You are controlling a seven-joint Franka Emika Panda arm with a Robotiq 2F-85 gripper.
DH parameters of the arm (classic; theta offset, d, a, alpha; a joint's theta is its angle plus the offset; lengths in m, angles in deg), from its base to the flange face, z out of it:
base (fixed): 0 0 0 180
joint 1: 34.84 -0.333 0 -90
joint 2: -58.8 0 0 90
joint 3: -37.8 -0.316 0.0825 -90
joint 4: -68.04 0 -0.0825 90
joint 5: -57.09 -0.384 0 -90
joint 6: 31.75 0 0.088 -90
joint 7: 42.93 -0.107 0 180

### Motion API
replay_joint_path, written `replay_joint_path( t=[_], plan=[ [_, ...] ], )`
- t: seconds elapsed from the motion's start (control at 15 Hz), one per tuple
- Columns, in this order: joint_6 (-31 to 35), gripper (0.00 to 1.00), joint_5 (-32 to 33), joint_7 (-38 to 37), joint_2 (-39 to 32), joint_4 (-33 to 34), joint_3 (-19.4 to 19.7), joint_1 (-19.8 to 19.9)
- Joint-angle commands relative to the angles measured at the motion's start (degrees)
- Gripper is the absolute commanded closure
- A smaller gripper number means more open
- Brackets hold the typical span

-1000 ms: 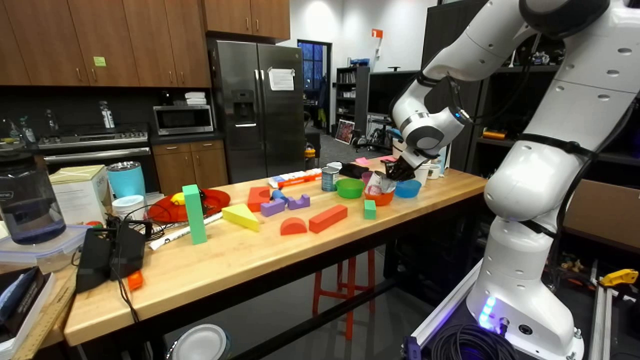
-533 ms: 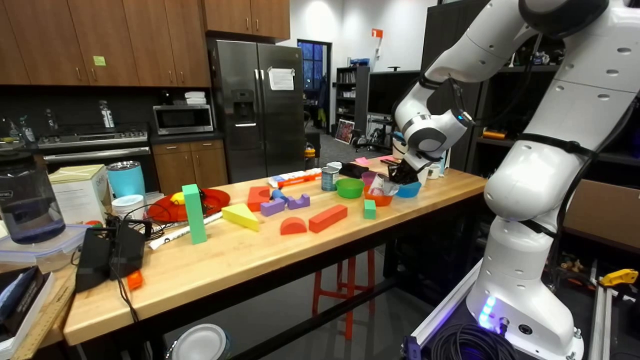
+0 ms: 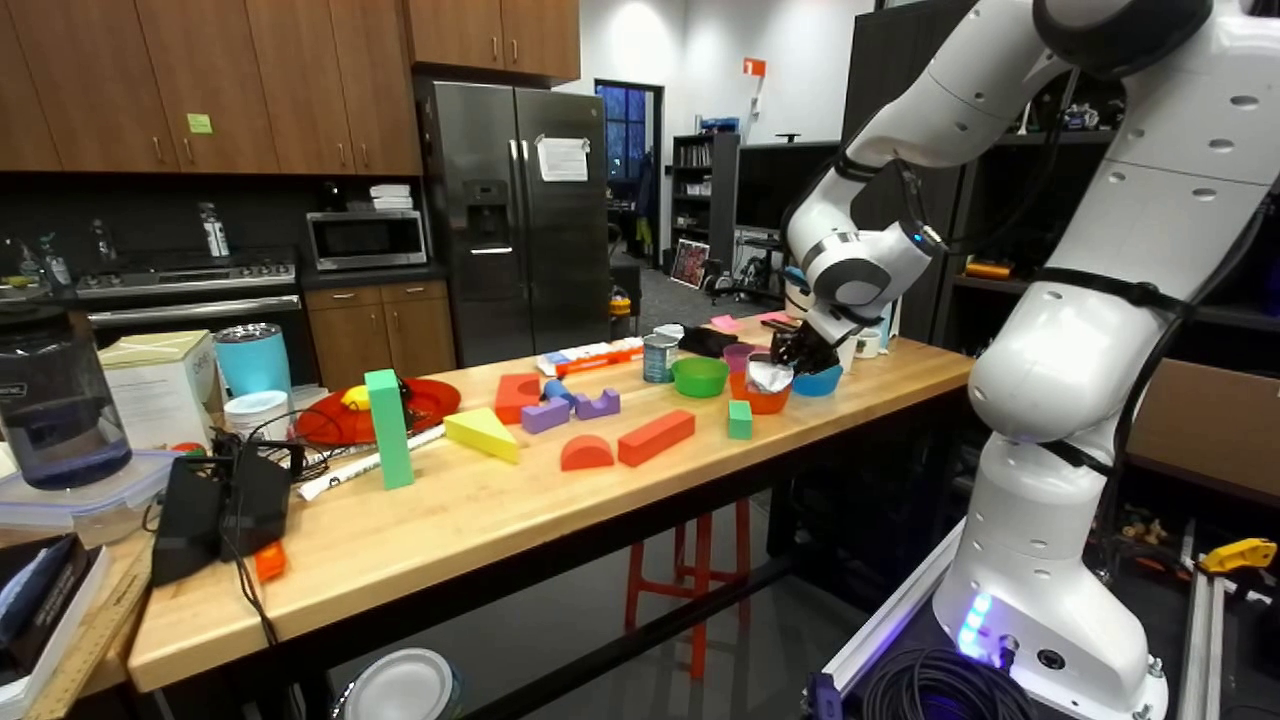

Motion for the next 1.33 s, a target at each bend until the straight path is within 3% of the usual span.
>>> replay_joint_path(
  t=[0.0, 0.33, 0.93, 1.27],
  plan=[
    [2.75, 0.33, 0.00, -3.16, 0.77, -0.19, -0.84, -0.72],
    [5.32, 0.00, 0.07, -3.23, 2.90, -0.65, -1.46, -0.58],
    [12.50, 0.00, -0.37, -0.18, 9.13, -1.96, -1.70, -0.91],
    [20.00, 0.00, -3.54, 4.63, 17.04, -2.82, -3.50, -1.78]
  ],
)
